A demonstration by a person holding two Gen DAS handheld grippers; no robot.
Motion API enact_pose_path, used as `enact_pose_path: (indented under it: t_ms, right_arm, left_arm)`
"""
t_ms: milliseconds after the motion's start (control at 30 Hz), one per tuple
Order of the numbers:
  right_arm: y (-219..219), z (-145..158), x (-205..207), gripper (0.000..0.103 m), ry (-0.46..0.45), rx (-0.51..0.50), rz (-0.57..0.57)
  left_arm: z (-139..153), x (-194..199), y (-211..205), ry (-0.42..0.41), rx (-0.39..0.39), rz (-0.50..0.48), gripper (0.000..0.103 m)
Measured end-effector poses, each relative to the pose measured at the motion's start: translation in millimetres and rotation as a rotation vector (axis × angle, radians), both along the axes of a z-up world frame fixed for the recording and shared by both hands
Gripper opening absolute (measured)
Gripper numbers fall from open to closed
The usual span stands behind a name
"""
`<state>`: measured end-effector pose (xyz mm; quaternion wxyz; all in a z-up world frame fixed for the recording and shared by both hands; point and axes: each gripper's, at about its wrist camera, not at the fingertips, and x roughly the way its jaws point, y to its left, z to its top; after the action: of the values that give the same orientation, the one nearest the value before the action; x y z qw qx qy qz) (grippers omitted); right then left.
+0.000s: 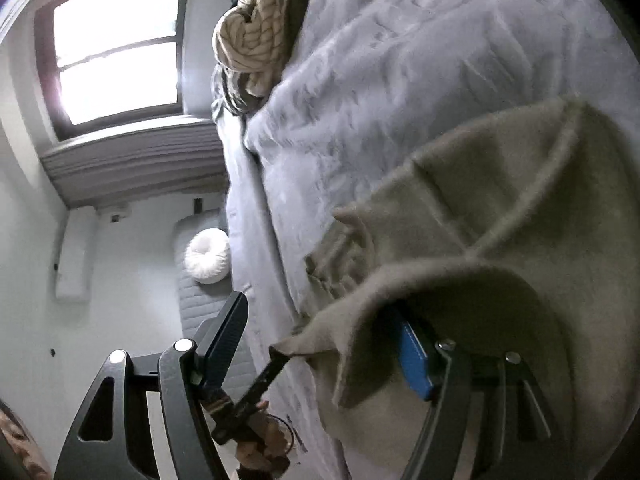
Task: Fold small clothes
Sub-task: 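Grasp the hem with both tools and lift it over onto the collar, then open both tools and release the folded hem onto the sweater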
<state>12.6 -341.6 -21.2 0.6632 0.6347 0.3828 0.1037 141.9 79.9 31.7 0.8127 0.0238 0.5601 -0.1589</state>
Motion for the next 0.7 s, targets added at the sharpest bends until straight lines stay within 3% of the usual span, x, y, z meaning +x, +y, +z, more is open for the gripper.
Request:
enact_pose_path:
  t_ms: [233,367,400,467,500,700]
  right_arm:
    - [-18,7,9,0.074,-0.079,0.073,-0.168]
    - [-12,19,-3,0.073,-0.024,-0.063,-0.081]
    - [-8,20,-5,0.07,0.003,-0.113,-0.048]
    - [5,21,-5,0.034,0.059,-0.23,0.044]
    - [13,20,-2,0.028,0.083,-0.284,0.094]
    - [37,7,22,0.025,0.14,-0.424,0.185]
  left_arm:
    - [14,9,11,-0.051,-0.01,0.059,0.098]
    - [14,5,24,-0.031,-0.06,0.072,0.098]
    - [13,2,26,-0.015,-0.081,0.062,0.098]
    - [9,-3,30,0.026,-0.128,0.049,0.098]
    - [4,-6,30,0.055,-0.154,0.037,0.098]
    - [-20,-16,-12,0.13,-0.186,-0.117,0.098]
